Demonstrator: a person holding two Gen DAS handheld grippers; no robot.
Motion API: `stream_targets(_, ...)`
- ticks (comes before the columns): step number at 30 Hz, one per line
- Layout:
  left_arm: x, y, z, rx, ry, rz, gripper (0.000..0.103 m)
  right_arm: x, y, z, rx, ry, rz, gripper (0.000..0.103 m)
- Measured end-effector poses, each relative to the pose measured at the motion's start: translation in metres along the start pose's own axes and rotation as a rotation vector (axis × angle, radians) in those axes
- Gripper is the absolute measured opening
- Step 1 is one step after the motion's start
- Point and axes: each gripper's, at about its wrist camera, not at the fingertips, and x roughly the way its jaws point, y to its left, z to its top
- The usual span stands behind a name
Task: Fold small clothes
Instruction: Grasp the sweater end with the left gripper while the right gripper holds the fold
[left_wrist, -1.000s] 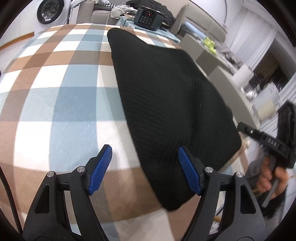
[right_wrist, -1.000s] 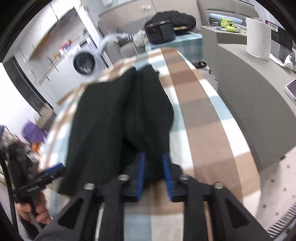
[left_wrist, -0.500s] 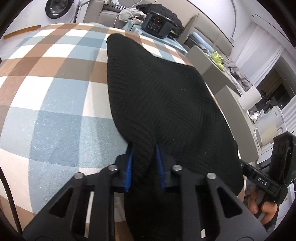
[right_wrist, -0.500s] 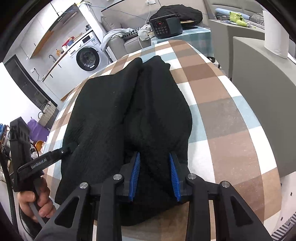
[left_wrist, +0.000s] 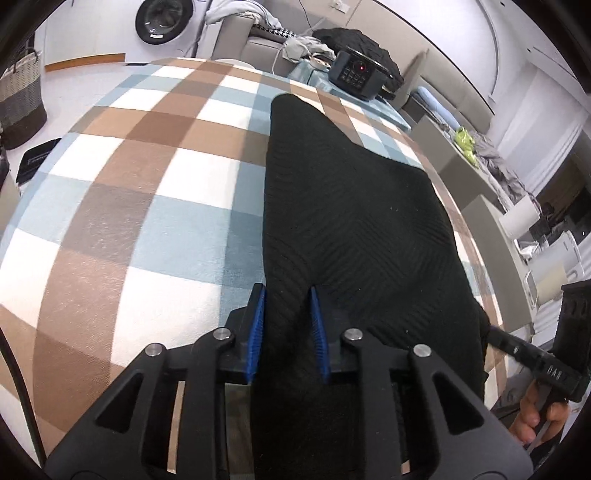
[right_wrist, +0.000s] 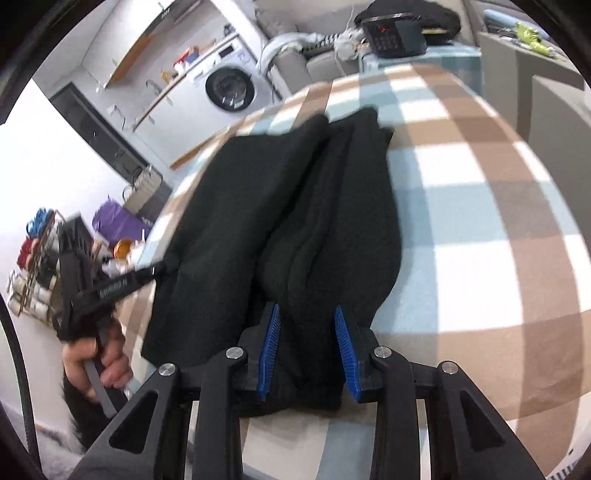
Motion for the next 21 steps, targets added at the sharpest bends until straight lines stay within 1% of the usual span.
stream_targets(2,-0.004,0.001,0.001,0.008,-0.01,0.021,0.027,-0.001,-0.002,0.007,0.008,-0.026,0.024,0.032)
stream_targets(5,-0.01,0.003,0.002,0.002,-0.025,0.017,0.036,0.011,0.001,0.015,-0.005,-0.021,0.032,0.032)
stream_targets(6,-0.013,0.005,0.001,0.001,-0.029,0.017,0.036,0.019,0.002,0.017,-0.006,-0.009,0.033,0.032)
stream_targets(7,-0.014,0.004,0.001,0.003,-0.034,0.018,0.036,0.027,0.002,0.019,0.002,0.011,0.031,0.023)
stream_targets(8,-0.017,0.002,0.002,0.004,-0.042,0.016,0.036,0.036,0.0,0.021,0.014,0.034,0.034,0.007)
stream_targets(9,-0.019,0.002,0.002,0.003,-0.048,0.012,0.036,0.036,0.0,0.022,0.026,0.035,0.034,0.005)
stream_targets(10,-0.022,0.002,0.002,0.002,-0.054,0.01,0.037,0.033,0.002,0.023,0.027,0.033,0.033,0.004)
stream_targets(12,-0.028,0.0,0.002,0.005,-0.061,0.007,0.04,0.013,0.008,0.026,0.022,-0.013,0.07,0.004)
stream_targets(13,-0.03,-0.001,0.002,0.007,-0.063,0.005,0.042,0.005,0.01,0.026,0.032,-0.017,0.064,0.004)
stream_targets(15,-0.031,-0.005,0.001,0.018,-0.064,-0.008,0.042,-0.001,0.004,0.023,0.062,-0.002,0.024,0.004)
stream_targets(17,-0.03,-0.01,0.001,0.023,-0.063,-0.018,0.042,0.012,-0.006,0.018,0.07,0.035,-0.077,0.004)
stream_targets(18,-0.029,-0.013,0.0,0.028,-0.055,-0.023,0.042,0.021,-0.012,0.015,0.078,0.059,-0.107,0.005)
stream_targets(19,-0.027,-0.016,-0.001,0.035,-0.047,-0.025,0.042,0.025,-0.016,0.015,0.085,0.072,-0.113,0.005)
stream_targets(21,-0.026,-0.022,-0.003,0.055,-0.039,-0.023,0.044,0.02,-0.017,0.02,0.076,0.051,-0.1,0.011)
